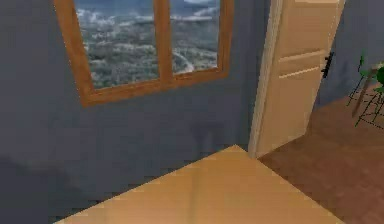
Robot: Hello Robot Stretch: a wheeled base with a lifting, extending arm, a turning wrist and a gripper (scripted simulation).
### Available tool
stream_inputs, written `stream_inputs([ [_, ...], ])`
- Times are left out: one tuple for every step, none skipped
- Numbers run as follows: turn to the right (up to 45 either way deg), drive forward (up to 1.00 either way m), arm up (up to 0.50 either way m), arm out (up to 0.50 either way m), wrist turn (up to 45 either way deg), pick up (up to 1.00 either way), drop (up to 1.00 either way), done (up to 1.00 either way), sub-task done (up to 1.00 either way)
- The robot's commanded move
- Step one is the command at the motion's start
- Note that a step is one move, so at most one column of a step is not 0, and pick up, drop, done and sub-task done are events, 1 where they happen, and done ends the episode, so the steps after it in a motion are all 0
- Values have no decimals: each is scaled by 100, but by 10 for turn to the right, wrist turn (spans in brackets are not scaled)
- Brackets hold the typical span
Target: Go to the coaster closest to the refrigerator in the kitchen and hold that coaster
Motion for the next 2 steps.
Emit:
stream_inputs([
  [450, 0, 0, 0, 0, 0, 0, 0, 0],
  [330, 0, 0, 0, 0, 0, 0, 0, 0],
])
